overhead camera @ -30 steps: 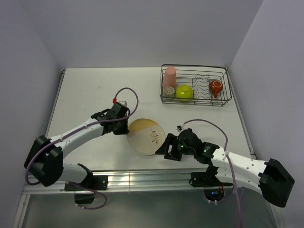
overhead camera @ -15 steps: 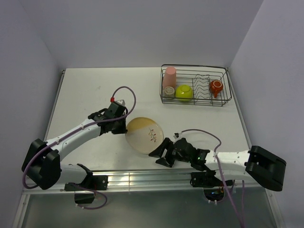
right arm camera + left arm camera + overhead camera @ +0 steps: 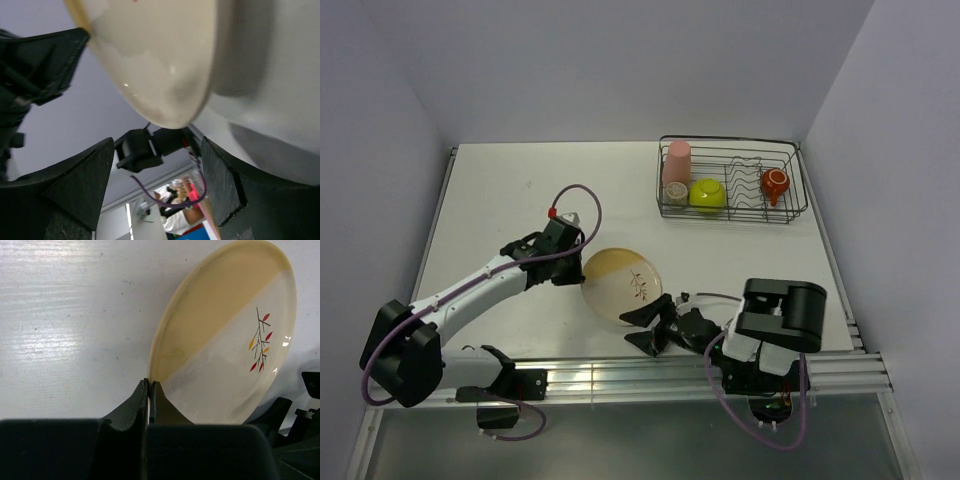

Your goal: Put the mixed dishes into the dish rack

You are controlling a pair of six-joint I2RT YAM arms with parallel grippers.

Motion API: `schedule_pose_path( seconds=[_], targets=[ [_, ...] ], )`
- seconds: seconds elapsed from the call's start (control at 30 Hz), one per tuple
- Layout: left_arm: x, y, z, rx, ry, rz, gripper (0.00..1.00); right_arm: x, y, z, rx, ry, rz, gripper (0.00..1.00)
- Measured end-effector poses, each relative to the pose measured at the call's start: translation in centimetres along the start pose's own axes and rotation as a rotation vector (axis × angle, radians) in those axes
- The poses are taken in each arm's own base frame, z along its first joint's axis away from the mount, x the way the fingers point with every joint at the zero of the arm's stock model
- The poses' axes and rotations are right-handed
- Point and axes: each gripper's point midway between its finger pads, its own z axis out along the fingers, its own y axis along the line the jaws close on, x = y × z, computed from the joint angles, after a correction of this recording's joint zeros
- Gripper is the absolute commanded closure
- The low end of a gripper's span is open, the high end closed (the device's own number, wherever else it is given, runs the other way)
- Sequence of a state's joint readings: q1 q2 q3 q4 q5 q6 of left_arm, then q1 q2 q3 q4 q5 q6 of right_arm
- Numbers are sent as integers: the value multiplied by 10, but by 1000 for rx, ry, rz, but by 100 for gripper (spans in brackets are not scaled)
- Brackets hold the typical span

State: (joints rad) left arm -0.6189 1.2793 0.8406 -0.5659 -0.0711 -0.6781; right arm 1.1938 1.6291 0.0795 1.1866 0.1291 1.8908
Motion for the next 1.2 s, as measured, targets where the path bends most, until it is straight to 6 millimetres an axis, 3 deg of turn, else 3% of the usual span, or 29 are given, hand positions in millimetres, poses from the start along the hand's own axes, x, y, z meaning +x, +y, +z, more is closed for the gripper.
schedule_pose_path(
  seconds=[0.23, 0.53, 0.83, 1.2],
  targets=[
    [5, 4, -1, 2, 4, -16, 100, -2, 10, 17, -121, -36, 21, 17],
    [7, 1, -8, 37, -8, -50, 100, -6, 25, 10, -168, -75, 50, 13],
    [4, -8, -24, 103, -32, -61, 100, -29, 23, -7, -108, -205, 6, 11],
    [16, -9, -28, 131, 0, -66, 100, -50, 3, -5, 3, -320, -37, 10]
  ],
)
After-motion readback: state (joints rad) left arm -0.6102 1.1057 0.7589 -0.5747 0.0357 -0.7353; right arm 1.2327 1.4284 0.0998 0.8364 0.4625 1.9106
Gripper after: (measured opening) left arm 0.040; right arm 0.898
